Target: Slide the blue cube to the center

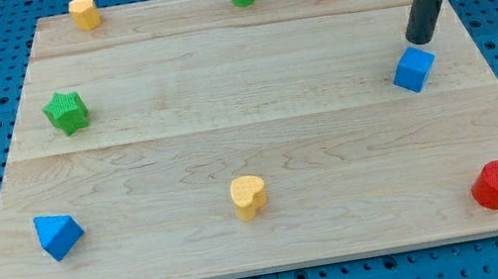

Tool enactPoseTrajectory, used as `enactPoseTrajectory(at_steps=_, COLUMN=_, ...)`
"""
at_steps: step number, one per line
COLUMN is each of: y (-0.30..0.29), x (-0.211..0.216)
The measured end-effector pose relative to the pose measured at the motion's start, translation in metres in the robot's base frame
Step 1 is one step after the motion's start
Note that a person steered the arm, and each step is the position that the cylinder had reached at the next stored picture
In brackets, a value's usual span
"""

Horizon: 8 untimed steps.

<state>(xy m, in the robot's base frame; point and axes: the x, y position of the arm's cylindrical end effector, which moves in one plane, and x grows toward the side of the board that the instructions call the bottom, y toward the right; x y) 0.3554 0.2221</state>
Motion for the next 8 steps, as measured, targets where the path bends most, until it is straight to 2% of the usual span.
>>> enactPoseTrajectory(at_steps=3, y=-0.024, x=0.001)
enactPoseTrajectory(at_steps=5, y=0.027, x=0.019)
enactPoseTrajectory(at_steps=6, y=0.006, x=0.061)
enactPoseTrajectory(at_steps=7, y=-0.067, x=0.071)
enactPoseTrajectory(at_steps=8, y=-0.098, x=0.057)
